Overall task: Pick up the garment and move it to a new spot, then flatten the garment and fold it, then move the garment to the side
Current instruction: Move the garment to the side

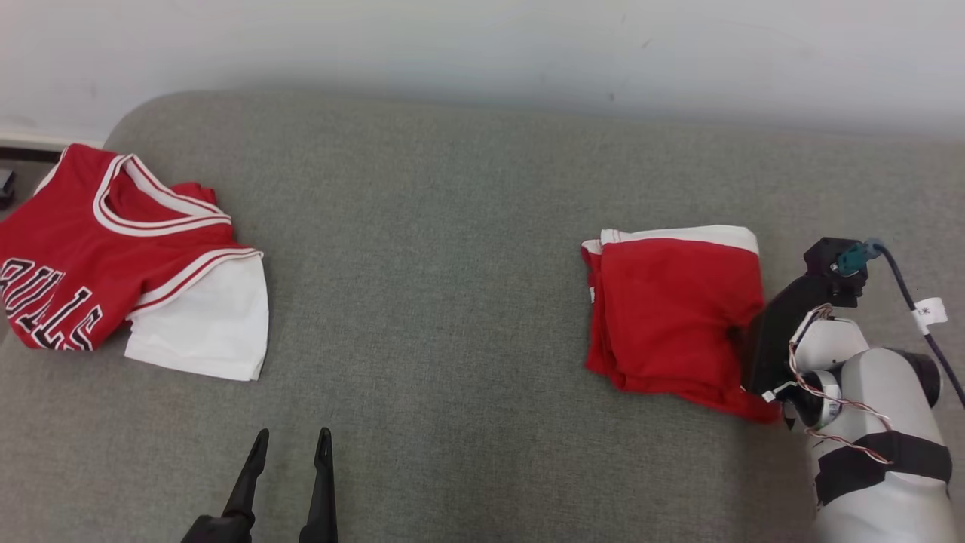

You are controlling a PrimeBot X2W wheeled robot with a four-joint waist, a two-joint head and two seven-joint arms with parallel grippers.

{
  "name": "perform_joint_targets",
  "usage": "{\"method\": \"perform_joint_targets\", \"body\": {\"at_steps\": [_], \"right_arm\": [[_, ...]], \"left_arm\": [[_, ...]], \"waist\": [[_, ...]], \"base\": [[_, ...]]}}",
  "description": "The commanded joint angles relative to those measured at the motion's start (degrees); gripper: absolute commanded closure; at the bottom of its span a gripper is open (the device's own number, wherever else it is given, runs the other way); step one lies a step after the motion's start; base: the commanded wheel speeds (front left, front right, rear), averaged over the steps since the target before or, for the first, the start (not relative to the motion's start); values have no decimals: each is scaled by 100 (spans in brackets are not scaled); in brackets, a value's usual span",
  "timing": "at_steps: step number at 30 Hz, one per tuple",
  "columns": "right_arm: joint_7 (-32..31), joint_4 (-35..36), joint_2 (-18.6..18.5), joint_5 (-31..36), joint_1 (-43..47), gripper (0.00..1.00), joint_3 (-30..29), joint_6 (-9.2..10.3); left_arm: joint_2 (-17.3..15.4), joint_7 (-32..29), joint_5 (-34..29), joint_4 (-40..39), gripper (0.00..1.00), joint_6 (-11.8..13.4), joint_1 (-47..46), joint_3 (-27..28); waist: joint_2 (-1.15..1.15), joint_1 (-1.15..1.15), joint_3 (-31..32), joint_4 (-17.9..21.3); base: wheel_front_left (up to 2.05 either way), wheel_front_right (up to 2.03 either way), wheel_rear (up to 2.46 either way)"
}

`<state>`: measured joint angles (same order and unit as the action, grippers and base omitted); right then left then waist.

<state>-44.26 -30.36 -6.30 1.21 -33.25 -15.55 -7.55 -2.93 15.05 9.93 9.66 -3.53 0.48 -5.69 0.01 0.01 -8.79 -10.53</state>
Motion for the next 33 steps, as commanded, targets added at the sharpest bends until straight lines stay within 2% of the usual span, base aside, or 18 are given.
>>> {"method": "perform_joint_targets", "body": {"at_steps": [1, 2, 3, 4, 5, 6, 11, 14, 17, 18, 19, 20, 25, 26, 29, 33], "right_arm": [[48, -151, 79, 77, -96, 0, -39, 13], [87, -265, 105, 114, -150, 0, -57, 13], [100, -395, 129, 157, -183, 6, -80, 13], [126, -508, 161, 153, -199, 53, -59, 13], [165, -592, 196, 154, -235, 95, -23, 13], [216, -669, 214, 148, -277, 100, 10, 13], [455, -890, 133, 112, -489, 100, 337, 17], [534, -923, -131, 75, -592, 100, 617, 20], [619, -880, -392, -35, -655, 100, 1136, 20], [619, -880, -392, -35, -655, 100, 1136, 20], [648, -847, -562, -50, -672, 100, 1295, 19], [779, -772, -974, -178, -762, 100, 1744, 15], [1203, -692, -1673, -220, -893, 100, 2137, 14], [1526, -665, -1947, -194, -990, 100, 2193, 15], [2010, -788, -2243, -131, -1100, 100, 2233, 14], [2550, -1066, -2542, -8, -1261, 100, 1990, 15]], "left_arm": [[5, 19, 17, -28, 0, 15, -88, -4], [6, 19, 17, -36, 0, 19, -117, -1], [7, 19, 16, -36, 0, 18, -137, -4], [7, 19, 15, -42, 0, 23, -157, -11], [6, 19, 8, -51, 0, 20, -178, -12], [6, 19, -7, -62, 0, 16, -207, -18], [7, 19, -101, -158, 0, -10, -300, 51], [6, 19, -182, -235, 0, -47, -382, 76], [-2, 19, -293, -319, 0, -93, -458, 131], [-2, 19, -293, -319, 0, -93, -458, 131], [-9, 19, -326, -355, 0, -113, -504, 119], [-57, 18, -439, -489, 0, -165, -600, 147], [-194, 19, -594, -763, 0, -243, -831, 62], [-261, 19, -625, -905, 0, -280, -912, 20], [-393, 19, -713, -1085, 0, -309, -1024, -108], [-536, 19, -756, -1262, 0, -342, -1150, -288]], "waist": [[-1, -1, -215, -138], [-1, -1, -258, -128], [-1, -1, -287, -110], [-1, -1, -320, -77], [-1, -1, -349, -34], [-1, -1, -375, 14], [-1, -1, -482, 471], [-1, -1, -557, 825], [-1, -1, -670, 1228], [-1, -1, -670, 1228], [-1, -1, -714, 1350], [-1, -1, -887, 1741], [-1, -1, -1242, 2191], [-1, -1, -1420, 2327], [-1, -1, -1670, 2455], [-1, -1, -1952, 2517]], "base": [[0, 0, 0], [0, 0, 0], [0, 0, 0], [0, 0, 0], [0, 0, 0], [0, 0, 0], [0, 0, 0], [0, 0, 0], [0, 0, 0], [0, 0, 0], [0, 0, 0], [0, 0, 0], [0, 0, 0], [0, 0, 0], [0, 0, 0], [0, 0, 0]]}}
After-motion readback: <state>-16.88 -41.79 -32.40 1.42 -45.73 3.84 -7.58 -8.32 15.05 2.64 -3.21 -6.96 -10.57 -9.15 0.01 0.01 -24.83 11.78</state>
